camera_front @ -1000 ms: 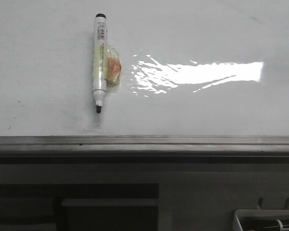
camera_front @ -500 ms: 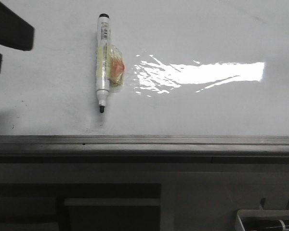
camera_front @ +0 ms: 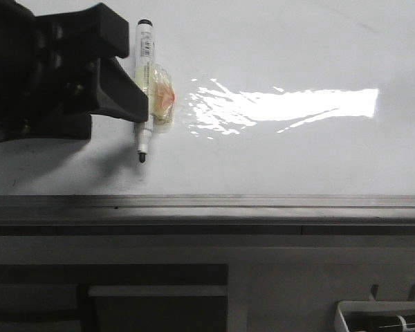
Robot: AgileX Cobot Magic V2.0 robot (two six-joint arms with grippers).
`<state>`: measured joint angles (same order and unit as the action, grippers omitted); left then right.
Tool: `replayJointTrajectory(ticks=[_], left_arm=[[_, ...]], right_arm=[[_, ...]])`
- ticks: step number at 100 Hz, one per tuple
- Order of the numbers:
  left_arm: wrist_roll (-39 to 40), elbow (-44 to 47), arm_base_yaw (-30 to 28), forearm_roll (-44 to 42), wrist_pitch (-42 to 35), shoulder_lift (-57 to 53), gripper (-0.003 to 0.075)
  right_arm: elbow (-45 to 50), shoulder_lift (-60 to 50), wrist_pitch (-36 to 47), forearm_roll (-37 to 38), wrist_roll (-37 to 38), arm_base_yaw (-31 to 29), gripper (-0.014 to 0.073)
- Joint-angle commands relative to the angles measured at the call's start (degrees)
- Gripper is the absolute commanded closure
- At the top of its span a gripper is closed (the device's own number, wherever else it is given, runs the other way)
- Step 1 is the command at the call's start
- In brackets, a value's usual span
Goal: Write number 5 on whiteboard
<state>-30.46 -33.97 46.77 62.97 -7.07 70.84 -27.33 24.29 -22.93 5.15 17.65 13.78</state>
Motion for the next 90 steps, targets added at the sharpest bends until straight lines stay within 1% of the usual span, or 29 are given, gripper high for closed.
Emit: replayJointTrajectory(ticks=[1,14,19,26,31,36,48,51,61,66,69,74,81,85,90], left_arm=[[-0.16,-3.1,0.56,0.1,-1.58,0.25,0.0304],[-0.16,-5.14,0.56,0.0,1.01,2.42,0.0304],[-0.16,-5.39,0.56,0.0,0.91,3.01,0.0305],[-0.16,-5.39,0.56,0.0,1.1,3.7,0.0336],[-0.16,-5.39,0.56,0.0,1.1,4.16,0.0388],[-0.16,-5.39,0.56,0.0,1.1,4.39,0.0462],[-0.16,-5.39,0.56,0.0,2.05,4.39,0.0701],[-0.16,-5.39,0.56,-0.12,2.43,4.39,0.0742],[-0.37,-5.39,0.56,-2.46,4.97,3.81,0.0741],[-0.37,-5.39,0.56,-6.02,7.07,2.96,0.0741],[-0.37,-5.39,0.56,-9.72,8.86,2.38,0.0741],[-0.88,-5.62,0.56,-15.72,12.96,1.19,0.0741],[-3.8,-6.51,0.56,-24.21,20.84,-0.43,0.0741],[-5.72,-7.28,0.56,-28.02,26.1,-1.41,0.0741],[-7.87,-7.87,0.56,-31.16,29.72,-2.06,0.0741]], right_arm=[[-1.79,0.8,3.82,1.09,-0.15,-0.12,0.0179],[-1.79,0.8,3.82,1.09,-0.15,-0.12,0.0179],[-1.79,0.8,3.82,1.09,-0.15,-0.12,0.0179],[-1.79,0.8,3.82,1.09,-0.15,-0.12,0.0179],[-1.79,0.8,3.82,1.09,-0.15,-0.12,0.0179],[-1.79,0.8,3.82,1.09,-0.15,0.02,0.0179],[-1.79,0.8,3.82,1.09,-0.15,1.63,0.0179],[-1.79,0.8,3.82,1.09,-0.15,2.33,0.0179],[-1.79,0.8,3.82,1.09,-0.45,5.09,0.0179],[-1.79,0.8,3.82,0.98,-1.02,7.03,0.0179],[-1.79,0.8,3.82,0.98,-1.69,8.35,0.0179],[-1.79,0.86,3.82,0.55,-3.99,11.43,0.018],[-2.28,1.63,3.82,-0.45,-6.93,16.01,0.0188],[-2.7,2.5,3.93,-1.11,-8.43,19.1,0.0194],[-3.15,3.87,3.76,-1.59,-10.02,22.41,0.0194]])
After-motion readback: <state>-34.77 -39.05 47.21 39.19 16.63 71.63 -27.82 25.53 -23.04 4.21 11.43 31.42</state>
